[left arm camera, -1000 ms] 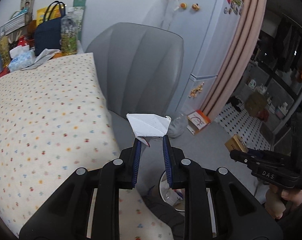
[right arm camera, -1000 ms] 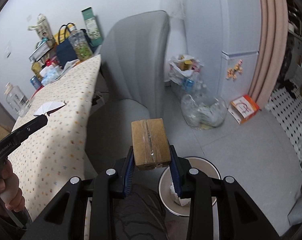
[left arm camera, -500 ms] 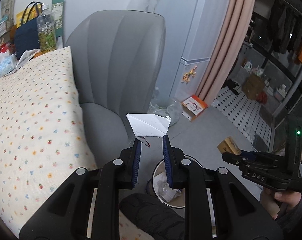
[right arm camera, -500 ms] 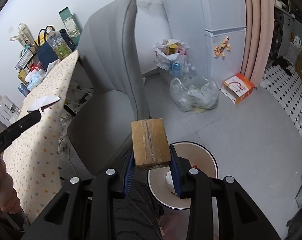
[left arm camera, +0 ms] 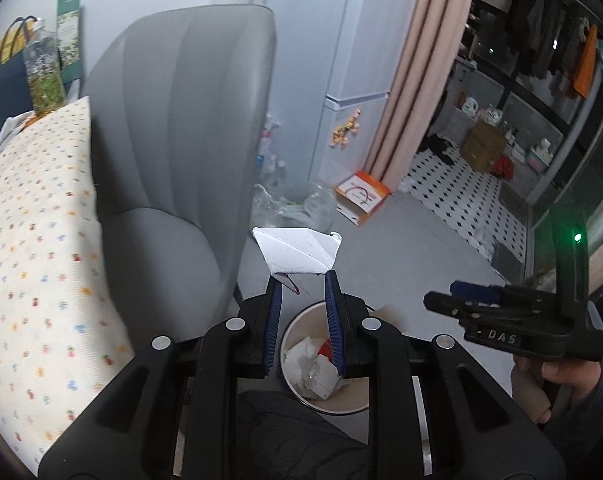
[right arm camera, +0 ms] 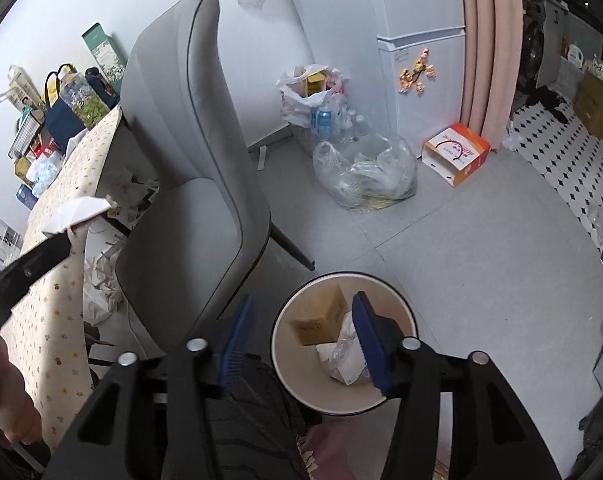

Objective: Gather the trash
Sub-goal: 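Open the right tool over the bin to drop the cardboard box, then open the left tool over the bin to drop the white paper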

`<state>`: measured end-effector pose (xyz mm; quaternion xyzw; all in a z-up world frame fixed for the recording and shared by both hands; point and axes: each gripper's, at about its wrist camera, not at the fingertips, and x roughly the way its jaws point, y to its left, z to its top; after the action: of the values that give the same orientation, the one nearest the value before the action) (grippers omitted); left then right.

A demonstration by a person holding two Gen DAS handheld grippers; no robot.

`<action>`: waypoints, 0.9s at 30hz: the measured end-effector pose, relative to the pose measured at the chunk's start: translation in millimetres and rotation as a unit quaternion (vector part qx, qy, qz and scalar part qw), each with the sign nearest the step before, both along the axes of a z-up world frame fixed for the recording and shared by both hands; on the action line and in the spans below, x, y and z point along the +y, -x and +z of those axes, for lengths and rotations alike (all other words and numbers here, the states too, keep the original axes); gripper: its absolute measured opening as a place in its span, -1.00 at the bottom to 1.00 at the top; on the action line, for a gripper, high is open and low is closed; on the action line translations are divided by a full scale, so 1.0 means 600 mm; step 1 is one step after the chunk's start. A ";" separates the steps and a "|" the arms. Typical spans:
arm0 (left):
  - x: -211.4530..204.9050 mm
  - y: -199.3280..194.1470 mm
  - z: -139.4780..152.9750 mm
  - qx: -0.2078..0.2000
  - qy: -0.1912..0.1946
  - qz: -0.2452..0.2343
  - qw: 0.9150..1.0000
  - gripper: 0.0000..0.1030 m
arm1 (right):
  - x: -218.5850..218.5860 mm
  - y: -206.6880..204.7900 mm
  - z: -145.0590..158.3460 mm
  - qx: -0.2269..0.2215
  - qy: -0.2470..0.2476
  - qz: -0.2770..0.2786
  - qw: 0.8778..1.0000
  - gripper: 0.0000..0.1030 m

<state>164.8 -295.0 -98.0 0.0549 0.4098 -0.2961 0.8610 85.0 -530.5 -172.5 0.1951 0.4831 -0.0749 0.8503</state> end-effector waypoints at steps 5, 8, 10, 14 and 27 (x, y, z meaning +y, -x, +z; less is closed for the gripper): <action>-0.027 -0.001 -0.018 0.017 -0.007 -0.015 1.000 -0.58 | -0.027 0.022 -0.003 0.005 0.002 -0.022 1.000 0.11; -0.046 0.002 -0.033 0.028 -0.015 -0.029 0.999 -0.58 | -0.038 0.037 0.007 -0.004 0.010 -0.027 1.000 0.34; -0.062 0.007 -0.042 0.034 -0.022 -0.040 0.998 -0.58 | -0.048 0.051 0.014 -0.011 0.015 -0.035 0.999 0.42; -0.090 0.013 -0.052 0.042 -0.026 -0.059 0.997 -0.58 | -0.073 0.078 0.012 -0.006 0.015 -0.057 0.998 0.42; -0.151 0.039 -0.058 0.059 -0.018 -0.093 0.994 0.50 | -0.119 0.134 0.054 -0.025 0.026 -0.098 0.995 0.42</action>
<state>141.5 -385.8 -132.8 0.0911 0.4585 -0.3703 0.8027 4.6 -601.8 -140.3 0.2214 0.4384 -0.1652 0.8553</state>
